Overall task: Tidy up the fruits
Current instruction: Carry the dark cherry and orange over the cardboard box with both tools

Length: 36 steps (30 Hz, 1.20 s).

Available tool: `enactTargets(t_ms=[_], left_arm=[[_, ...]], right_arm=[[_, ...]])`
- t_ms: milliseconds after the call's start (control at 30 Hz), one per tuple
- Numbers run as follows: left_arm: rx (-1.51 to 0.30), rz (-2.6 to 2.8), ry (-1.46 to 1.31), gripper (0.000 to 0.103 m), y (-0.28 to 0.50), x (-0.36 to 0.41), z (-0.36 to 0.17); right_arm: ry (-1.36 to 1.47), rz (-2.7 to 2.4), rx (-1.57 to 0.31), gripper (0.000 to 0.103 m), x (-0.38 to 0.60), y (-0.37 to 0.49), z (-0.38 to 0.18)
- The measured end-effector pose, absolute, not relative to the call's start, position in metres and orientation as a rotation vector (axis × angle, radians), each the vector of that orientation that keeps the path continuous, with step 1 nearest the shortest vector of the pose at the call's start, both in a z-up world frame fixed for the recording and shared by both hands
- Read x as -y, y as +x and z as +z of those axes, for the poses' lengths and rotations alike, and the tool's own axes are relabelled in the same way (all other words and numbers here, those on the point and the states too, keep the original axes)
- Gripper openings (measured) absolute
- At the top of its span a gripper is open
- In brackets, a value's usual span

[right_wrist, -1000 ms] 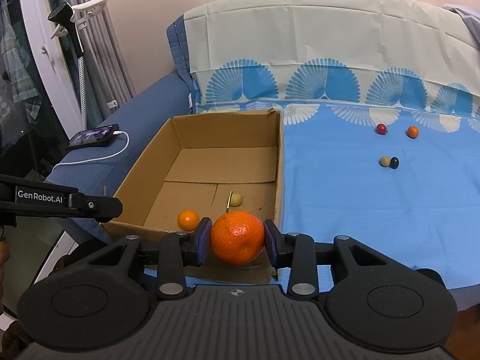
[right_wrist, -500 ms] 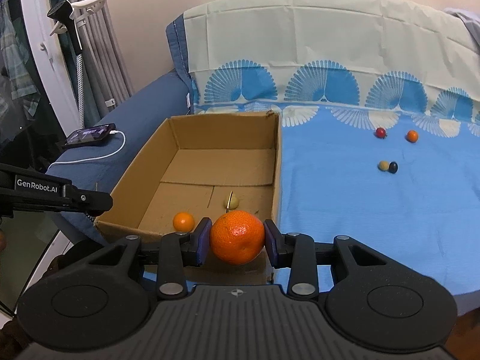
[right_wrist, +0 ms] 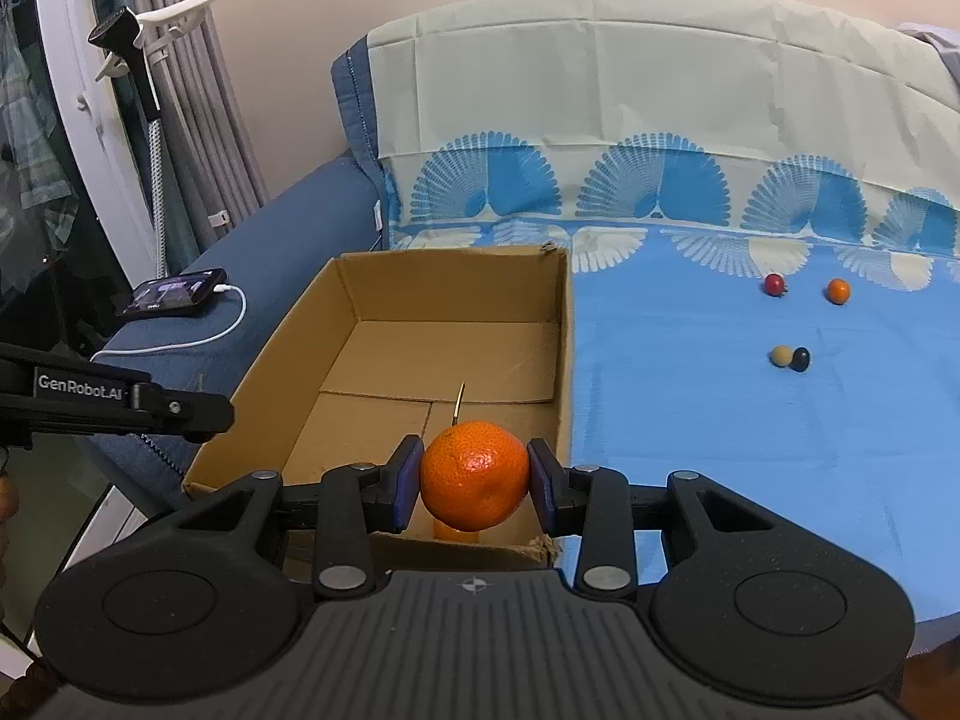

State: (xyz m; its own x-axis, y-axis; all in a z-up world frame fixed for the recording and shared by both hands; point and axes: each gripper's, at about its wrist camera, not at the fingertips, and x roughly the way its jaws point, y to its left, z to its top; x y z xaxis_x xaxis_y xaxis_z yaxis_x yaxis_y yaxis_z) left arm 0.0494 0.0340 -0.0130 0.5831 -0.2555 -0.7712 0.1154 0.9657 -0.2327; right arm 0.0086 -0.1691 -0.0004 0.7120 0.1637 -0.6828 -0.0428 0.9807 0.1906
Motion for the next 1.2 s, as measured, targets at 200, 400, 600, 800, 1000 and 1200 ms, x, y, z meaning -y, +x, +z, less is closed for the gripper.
enactTargets(t_ms=[200,400,600,800,1000,1200], left_arm=[[-0.955,-0.212,-0.157,0.026,0.065,-0.032,-0.026],[-0.988,-0.198,-0.134,0.026,0.085,-0.03,-0.044],[-1.029,-0.192,-0.108,0.026,0.103,-0.027,-0.066],[-1.068,-0.19,-0.079,0.026,0.117,-0.022,-0.087],[-1.097,-0.176,-0.063,0.026,0.13,-0.021,-0.104],[-1.125,-0.164,-0.047,0.026,0.136,-0.021,-0.117]], right_arm=[[0.154,0.132,-0.793,0.039,0.162,0.026,-0.011],[0.138,0.138,-0.824,0.039,0.155,0.046,-0.027],[0.124,0.141,-0.864,0.039,0.152,0.064,-0.046],[0.114,0.146,-0.903,0.039,0.148,0.079,-0.064],[0.106,0.15,-0.937,0.039,0.146,0.09,-0.079],[0.085,0.157,-0.966,0.039,0.143,0.098,-0.092]])
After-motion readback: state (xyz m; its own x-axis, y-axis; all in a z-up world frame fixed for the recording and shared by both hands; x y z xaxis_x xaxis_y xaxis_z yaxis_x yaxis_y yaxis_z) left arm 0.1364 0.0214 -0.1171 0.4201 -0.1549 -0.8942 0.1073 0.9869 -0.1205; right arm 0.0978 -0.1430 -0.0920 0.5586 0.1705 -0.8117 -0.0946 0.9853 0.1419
